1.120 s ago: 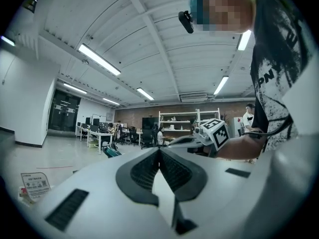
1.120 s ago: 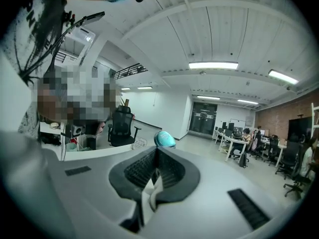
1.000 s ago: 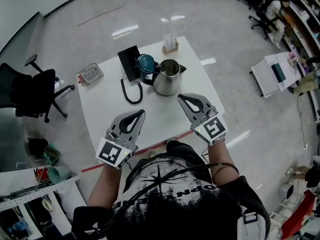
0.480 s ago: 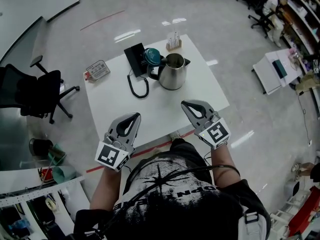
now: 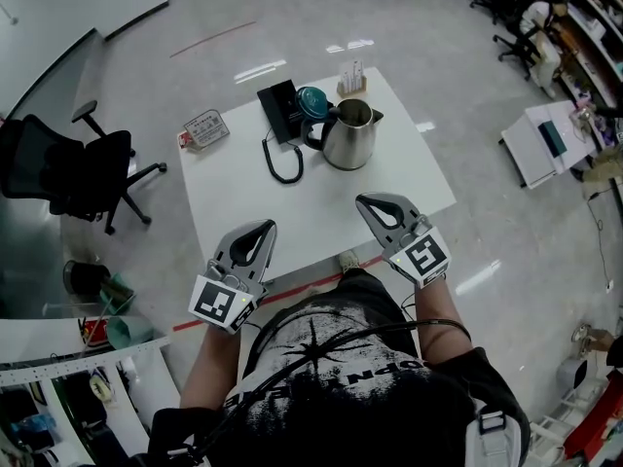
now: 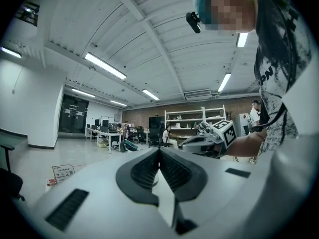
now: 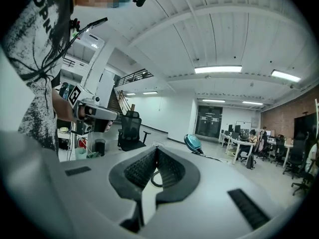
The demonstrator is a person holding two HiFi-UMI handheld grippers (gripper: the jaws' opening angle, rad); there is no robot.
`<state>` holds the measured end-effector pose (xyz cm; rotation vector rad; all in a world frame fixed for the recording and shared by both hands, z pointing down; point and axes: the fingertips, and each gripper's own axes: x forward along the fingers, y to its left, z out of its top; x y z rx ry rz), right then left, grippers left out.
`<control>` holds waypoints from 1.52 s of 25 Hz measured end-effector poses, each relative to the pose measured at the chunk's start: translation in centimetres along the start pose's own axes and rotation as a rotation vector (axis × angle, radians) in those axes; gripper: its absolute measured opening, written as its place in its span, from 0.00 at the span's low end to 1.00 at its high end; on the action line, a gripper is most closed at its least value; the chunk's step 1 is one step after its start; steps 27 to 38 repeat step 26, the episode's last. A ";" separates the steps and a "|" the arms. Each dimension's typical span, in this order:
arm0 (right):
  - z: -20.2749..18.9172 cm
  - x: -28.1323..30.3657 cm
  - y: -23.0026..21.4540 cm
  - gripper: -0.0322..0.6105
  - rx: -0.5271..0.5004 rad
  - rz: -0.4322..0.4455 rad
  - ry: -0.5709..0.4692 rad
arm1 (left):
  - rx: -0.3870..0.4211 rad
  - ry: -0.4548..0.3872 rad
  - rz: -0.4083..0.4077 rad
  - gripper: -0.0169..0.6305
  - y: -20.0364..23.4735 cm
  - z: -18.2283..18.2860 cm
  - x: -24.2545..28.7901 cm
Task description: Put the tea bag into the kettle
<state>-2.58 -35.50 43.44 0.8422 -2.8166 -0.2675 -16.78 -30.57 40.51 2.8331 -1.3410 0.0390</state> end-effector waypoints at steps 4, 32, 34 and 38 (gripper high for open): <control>0.1 0.1 0.7 0.06 -0.020 0.008 0.003 | 0.001 -0.004 0.014 0.04 0.0 -0.1 -0.8; 1.8 2.6 4.1 0.06 -0.059 0.074 -0.026 | 0.001 -0.012 0.094 0.04 0.8 -0.4 -5.4; 1.8 2.6 4.1 0.06 -0.059 0.074 -0.026 | 0.001 -0.012 0.094 0.04 0.8 -0.4 -5.4; 1.8 2.6 4.1 0.06 -0.059 0.074 -0.026 | 0.001 -0.012 0.094 0.04 0.8 -0.4 -5.4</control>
